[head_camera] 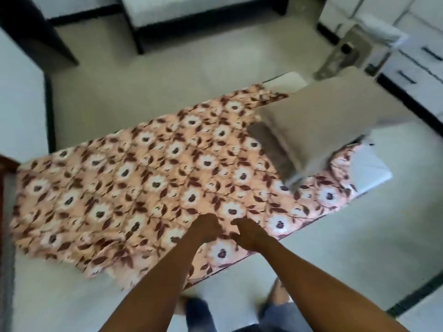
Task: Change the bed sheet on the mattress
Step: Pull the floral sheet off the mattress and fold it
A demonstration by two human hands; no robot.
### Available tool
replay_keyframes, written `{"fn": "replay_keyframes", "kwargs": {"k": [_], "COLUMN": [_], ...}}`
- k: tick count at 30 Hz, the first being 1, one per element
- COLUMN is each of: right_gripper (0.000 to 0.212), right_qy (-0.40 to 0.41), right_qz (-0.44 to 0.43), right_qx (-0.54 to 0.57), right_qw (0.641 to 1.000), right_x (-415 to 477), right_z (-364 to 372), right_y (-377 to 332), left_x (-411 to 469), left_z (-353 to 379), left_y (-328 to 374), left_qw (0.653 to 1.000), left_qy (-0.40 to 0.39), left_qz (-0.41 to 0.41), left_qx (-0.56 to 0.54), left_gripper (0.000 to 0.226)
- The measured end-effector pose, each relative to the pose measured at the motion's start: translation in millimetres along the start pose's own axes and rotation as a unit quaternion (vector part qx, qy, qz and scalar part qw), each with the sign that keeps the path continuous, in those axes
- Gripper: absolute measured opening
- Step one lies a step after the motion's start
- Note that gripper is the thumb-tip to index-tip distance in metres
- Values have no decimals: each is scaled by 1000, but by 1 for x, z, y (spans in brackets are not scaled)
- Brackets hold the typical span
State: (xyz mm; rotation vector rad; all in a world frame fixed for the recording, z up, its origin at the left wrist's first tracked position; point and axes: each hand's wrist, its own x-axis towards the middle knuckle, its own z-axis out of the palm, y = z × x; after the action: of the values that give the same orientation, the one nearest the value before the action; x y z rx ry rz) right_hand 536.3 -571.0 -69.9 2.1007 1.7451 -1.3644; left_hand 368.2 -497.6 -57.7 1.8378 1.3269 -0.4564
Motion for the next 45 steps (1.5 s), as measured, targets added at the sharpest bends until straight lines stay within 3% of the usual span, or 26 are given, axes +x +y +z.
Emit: {"fn": "replay_keyframes", "kwargs": {"k": [3, 6, 9, 11, 14, 18, 20, 24, 31, 36, 45], "right_gripper": [54, 54, 58, 58, 58, 57, 62, 67, 70, 68, 69], "right_qy": [12, 49, 123, 175, 244, 300, 305, 291, 263, 251, 191], "right_qz": [39, 78, 132, 171, 217, 250, 267, 283, 323, 315, 197], "right_qx": [30, 54, 95, 111, 127, 151, 167, 183, 199, 186, 59], "right_qw": [999, 994, 979, 963, 937, 908, 899, 895, 887, 896, 960], "right_x": [-34, -72, -122, -156, -195, -226, -228, -221, -217, -199, -123], "right_z": [-39, -96, -162, -206, -259, -305, -322, -358, -450, -521, -678], "right_y": [103, 198, 287, 343, 413, 493, 528, 597, 710, 783, 921], "left_x": [24, 50, 69, 80, 121, 179, 184, 241, 298, 354, 464], "left_z": [26, 50, 68, 79, 100, 135, 135, 152, 137, 129, 101], "left_y": [108, 215, 329, 405, 489, 586, 635, 713, 886, 984, 1107], "left_qw": [998, 994, 980, 960, 915, 886, 882, 874, 847, 843, 900], "left_qy": [-11, -23, -21, -21, 47, 43, 3, 30, -36, -18, 24], "left_qz": [40, 69, 162, 231, 347, 406, 408, 404, 392, 393, 267], "left_qx": [36, 80, 114, 156, 201, 221, 234, 270, 357, 368, 345], "left_gripper": [52, 35, 30, 29, 35, 36, 39, 44, 55, 57, 62]}}
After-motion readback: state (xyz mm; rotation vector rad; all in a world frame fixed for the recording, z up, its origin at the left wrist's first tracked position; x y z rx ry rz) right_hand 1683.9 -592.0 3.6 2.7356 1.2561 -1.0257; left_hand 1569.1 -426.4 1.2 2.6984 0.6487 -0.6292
